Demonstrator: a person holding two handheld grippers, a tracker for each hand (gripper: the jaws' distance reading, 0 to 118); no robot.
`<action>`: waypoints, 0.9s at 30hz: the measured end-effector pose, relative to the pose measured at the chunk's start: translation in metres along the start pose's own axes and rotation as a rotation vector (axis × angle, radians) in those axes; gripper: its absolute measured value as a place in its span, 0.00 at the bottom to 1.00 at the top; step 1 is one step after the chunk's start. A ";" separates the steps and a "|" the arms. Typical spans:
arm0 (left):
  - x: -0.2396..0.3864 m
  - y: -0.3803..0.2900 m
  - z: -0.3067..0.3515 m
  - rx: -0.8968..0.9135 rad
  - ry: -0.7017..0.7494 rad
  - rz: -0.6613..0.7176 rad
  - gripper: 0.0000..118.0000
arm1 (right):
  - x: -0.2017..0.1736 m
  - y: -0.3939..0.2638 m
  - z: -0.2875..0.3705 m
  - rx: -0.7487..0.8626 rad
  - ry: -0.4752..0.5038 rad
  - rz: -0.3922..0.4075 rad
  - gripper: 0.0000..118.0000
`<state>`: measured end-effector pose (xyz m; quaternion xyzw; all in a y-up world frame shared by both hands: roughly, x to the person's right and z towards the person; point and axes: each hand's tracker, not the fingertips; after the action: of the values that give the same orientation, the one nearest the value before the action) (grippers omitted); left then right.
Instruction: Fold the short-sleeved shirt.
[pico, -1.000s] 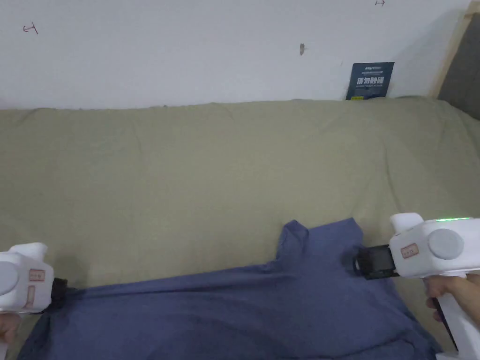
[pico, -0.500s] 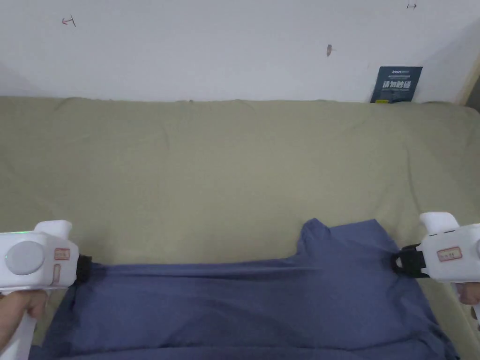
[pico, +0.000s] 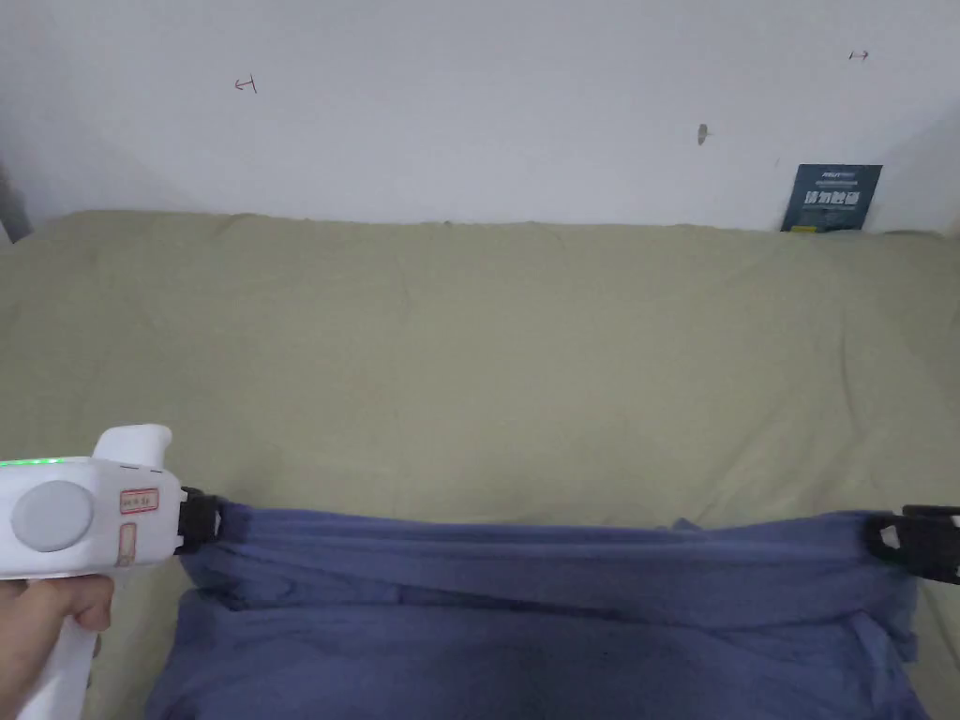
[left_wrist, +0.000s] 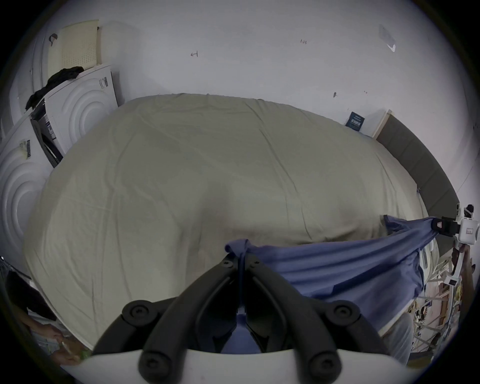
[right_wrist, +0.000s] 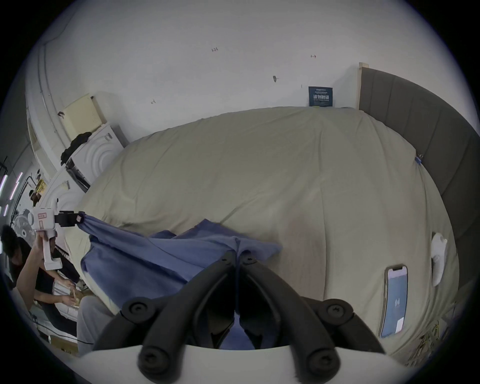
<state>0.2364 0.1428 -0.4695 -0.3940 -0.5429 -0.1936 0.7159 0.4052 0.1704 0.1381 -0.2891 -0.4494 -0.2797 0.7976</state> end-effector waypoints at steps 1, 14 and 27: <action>-0.001 -0.007 0.006 0.002 0.000 0.008 0.00 | 0.000 -0.009 0.008 0.000 0.003 0.001 0.02; -0.020 -0.108 0.026 -0.074 0.000 -0.023 0.00 | -0.002 -0.130 0.023 -0.135 0.002 -0.016 0.02; -0.038 -0.118 0.037 -0.131 0.107 -0.037 0.96 | -0.012 -0.139 0.020 -0.097 -0.154 -0.009 1.00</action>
<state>0.1178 0.0933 -0.4596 -0.4192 -0.4972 -0.2627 0.7128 0.2909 0.0930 0.1658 -0.3461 -0.4967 -0.2819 0.7444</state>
